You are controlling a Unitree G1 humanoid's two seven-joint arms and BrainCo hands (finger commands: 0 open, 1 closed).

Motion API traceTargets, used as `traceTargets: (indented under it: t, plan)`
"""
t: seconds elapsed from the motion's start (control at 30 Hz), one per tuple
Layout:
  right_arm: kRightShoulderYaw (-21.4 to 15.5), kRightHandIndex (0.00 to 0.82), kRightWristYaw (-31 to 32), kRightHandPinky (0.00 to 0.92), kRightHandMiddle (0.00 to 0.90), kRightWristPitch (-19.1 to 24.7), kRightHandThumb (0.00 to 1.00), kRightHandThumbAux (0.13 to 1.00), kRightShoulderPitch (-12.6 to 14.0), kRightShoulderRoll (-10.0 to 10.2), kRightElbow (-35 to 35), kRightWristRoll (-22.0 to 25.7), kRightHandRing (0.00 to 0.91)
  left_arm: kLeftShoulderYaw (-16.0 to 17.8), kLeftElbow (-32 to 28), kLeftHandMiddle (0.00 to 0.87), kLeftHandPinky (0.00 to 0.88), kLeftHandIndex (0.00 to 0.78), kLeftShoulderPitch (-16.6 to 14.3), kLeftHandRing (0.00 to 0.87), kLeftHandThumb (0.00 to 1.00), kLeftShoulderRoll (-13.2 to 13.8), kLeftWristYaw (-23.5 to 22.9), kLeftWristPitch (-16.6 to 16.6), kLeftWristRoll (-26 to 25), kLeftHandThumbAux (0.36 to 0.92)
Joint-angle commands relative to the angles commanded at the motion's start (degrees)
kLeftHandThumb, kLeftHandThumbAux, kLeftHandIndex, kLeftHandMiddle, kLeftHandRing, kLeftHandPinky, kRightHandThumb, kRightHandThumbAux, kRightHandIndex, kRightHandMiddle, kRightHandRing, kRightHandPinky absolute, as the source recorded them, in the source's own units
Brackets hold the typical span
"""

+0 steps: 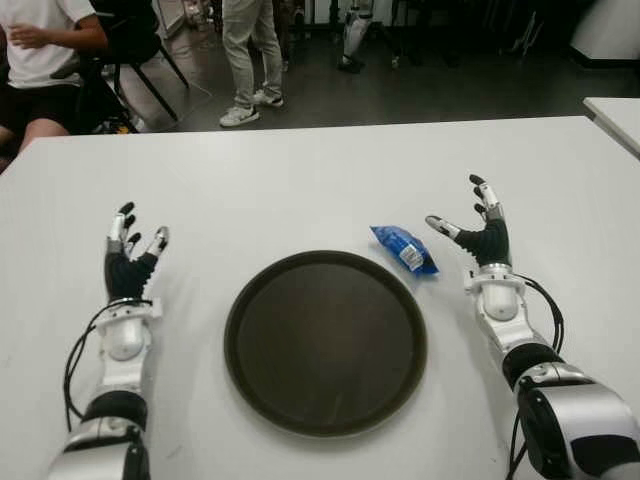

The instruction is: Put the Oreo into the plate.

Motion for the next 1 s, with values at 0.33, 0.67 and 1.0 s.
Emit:
traceTargets:
  t: [0.33, 0.67, 1.0]
  plan:
    - [0.33, 0.000, -0.44, 0.012, 0.003, 2.22, 0.314, 0.651, -0.07, -0.28, -0.39, -0.53, 0.000, -0.29, -2.06, 0.000, 0.000, 0.001, 0.62, 0.000, 0.305, 0.09, -1.01, 2.05, -0.25, 0.586]
    - [0.80, 0.005, -0.79, 0.022, 0.009, 3.31, 0.366, 0.663, -0.12, -0.46, -0.66, -0.85, 0.000, -0.12, -3.29, 0.005, 0.000, 0.005, 1.05, 0.000, 0.296, 0.07, -1.60, 3.08, -0.49, 0.591]
    - [0.57, 0.004, -0.21, 0.005, 0.004, 3.34, 0.341, 0.669, 0.01, -0.23, -0.92, -0.09, 0.000, -0.21, -3.52, 0.011, 0.000, 0.004, 1.30, 0.000, 0.270, 0.25, -1.36, 3.74, -0.18, 0.588]
